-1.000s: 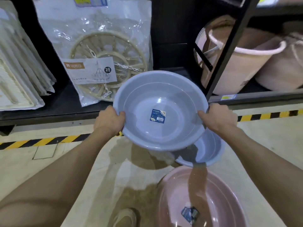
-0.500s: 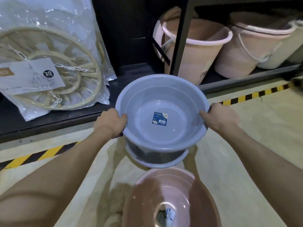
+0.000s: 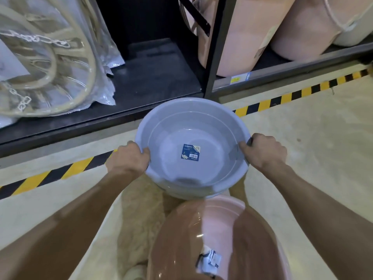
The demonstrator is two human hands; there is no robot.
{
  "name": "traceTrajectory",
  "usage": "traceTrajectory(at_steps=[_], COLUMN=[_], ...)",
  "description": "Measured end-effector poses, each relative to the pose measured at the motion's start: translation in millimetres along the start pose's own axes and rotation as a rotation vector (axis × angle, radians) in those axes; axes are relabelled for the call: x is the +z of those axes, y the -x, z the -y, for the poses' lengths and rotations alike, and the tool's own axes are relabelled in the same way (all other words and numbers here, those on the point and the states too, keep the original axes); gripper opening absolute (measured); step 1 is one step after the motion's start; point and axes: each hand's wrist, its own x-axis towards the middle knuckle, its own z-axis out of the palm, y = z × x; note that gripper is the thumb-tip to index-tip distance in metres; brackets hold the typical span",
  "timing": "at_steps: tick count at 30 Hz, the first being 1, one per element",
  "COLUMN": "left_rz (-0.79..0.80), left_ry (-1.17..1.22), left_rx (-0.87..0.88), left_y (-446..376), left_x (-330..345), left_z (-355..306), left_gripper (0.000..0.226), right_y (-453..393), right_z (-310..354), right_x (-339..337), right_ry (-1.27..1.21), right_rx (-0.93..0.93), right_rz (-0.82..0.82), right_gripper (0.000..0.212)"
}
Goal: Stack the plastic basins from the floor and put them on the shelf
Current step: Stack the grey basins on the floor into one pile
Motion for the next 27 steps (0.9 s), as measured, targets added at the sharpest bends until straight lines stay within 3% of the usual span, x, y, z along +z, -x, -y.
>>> traceTrajectory(at_steps=[11, 27], left_rz=[0.027, 0.116], left_ry=[-0.058, 0.054], left_rx=[0.034, -0.078], left_y=[-15, -22], left_x=[39, 60], left_z=[11, 18], left_gripper=[0.048, 0.036], right_y=[-6, -9], right_z=[-4, -4], right_x=[38, 67], right_ry=[0.010, -0.078], right_rx=[-0.004, 0.070], right_rz=[0.037, 0.075], right_gripper=[0.029, 0.033])
